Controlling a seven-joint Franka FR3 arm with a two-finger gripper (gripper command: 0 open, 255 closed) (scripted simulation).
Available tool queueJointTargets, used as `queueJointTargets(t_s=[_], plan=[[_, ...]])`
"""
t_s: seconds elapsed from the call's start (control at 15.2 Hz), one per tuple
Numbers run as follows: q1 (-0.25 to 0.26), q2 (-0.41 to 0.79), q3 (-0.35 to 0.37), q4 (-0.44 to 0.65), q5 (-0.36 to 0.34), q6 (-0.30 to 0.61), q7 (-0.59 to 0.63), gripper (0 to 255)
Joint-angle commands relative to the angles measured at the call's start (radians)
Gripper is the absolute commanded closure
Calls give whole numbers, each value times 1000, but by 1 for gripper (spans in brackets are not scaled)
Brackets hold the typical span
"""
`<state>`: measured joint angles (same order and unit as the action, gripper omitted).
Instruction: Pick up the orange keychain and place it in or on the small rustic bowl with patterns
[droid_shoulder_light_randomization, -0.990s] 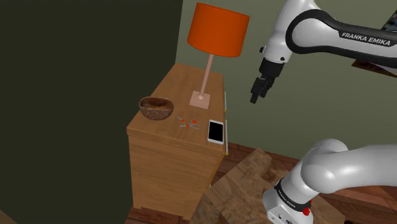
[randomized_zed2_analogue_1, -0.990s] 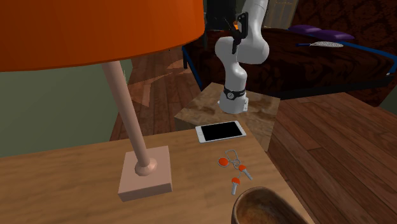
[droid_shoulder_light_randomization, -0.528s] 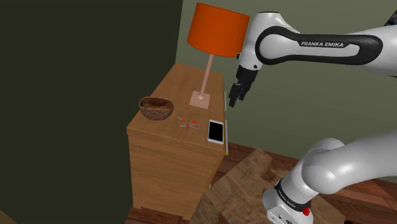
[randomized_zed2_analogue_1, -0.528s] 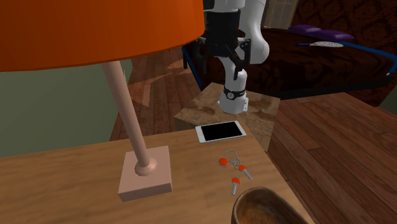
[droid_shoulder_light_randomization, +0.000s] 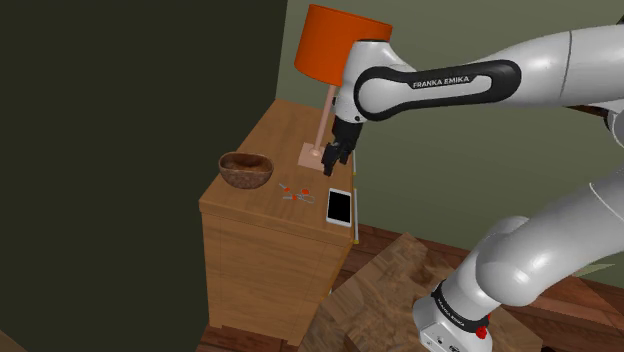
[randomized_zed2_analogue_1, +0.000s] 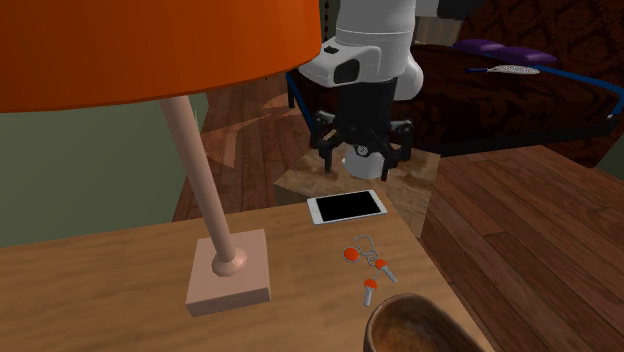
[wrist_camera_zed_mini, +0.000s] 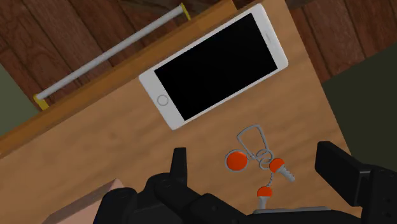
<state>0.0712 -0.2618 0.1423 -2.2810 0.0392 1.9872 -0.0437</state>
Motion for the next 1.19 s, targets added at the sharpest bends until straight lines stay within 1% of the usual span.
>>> queueJointTargets(t_s=[0.0, 0.33, 0.66, 1.12], plan=[[5, 72, 11, 31, -9, 47, 0, 0], [25, 251, 42, 136, -42, 131, 20, 0], [54, 431, 63, 268, -90, 186, 44, 0], [57, 479, 59, 231, -104, 271, 54, 0]])
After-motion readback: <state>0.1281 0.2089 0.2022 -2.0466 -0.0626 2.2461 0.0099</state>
